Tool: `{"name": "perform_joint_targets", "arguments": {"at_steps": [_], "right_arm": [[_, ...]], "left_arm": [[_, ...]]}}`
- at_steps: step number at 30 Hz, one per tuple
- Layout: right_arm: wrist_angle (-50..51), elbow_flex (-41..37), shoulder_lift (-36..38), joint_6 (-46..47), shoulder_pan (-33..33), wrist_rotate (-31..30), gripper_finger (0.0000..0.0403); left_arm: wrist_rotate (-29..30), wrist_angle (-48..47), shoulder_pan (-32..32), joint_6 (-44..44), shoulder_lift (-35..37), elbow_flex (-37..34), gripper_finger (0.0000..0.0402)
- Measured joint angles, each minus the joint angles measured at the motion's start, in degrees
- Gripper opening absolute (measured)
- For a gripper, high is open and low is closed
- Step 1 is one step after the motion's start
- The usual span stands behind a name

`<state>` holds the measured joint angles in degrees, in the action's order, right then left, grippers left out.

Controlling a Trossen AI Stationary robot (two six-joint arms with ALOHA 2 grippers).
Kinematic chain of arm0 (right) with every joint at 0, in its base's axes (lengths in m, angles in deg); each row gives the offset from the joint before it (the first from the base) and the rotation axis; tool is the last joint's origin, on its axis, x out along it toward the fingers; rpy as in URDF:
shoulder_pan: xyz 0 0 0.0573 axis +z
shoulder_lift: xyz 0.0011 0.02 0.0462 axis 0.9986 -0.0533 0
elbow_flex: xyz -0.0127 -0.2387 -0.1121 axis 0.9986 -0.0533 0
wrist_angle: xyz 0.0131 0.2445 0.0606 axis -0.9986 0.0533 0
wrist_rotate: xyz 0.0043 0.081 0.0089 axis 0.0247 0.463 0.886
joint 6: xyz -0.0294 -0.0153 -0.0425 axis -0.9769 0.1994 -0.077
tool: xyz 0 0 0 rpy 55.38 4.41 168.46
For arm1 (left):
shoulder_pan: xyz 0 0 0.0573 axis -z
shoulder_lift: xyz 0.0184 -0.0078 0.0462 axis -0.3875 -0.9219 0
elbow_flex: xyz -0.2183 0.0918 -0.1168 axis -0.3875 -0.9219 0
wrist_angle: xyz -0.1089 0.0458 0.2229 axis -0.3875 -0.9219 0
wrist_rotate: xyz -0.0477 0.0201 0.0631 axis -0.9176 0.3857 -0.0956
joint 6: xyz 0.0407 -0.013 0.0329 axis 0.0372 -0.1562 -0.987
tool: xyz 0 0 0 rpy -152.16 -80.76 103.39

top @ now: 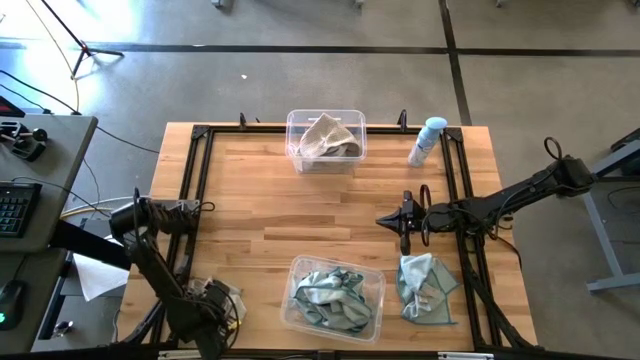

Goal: Sort microfiber towel by color & place in baskets
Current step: Put the white towel into the top transparent bin

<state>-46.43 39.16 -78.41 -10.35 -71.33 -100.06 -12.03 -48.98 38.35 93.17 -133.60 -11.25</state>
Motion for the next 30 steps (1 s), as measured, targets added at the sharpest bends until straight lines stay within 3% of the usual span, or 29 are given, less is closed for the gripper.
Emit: {"name": "perform_joint_targets", "arguments": {"at_steps": [4, 9, 24, 30], "right_arm": [[-0.02, 0.0, -0.02, -0.07, 0.0, 0.0, 0.0], [-0.02, 0.0, -0.02, -0.2, 0.0, -0.02, 0.0], [0.87, 0.0, -0.02, -0.22, 0.0, -0.02, 0.0], [1.15, 0.0, -0.02, -0.22, 0.0, -0.02, 0.0]], "left_arm": [[0.03, 0.33, -0.27, -0.41, -1.11, -0.72, 0.008], [1.15, -2.48, -1.07, 0.58, 0.89, -0.5, 0.0009], [24.88, -29.03, -2.4, -0.6, 15.97, 7.87, 0.0001], [33.25, -32.33, -6.68, -10.68, 20.88, 10.2, 0.0001]]}}
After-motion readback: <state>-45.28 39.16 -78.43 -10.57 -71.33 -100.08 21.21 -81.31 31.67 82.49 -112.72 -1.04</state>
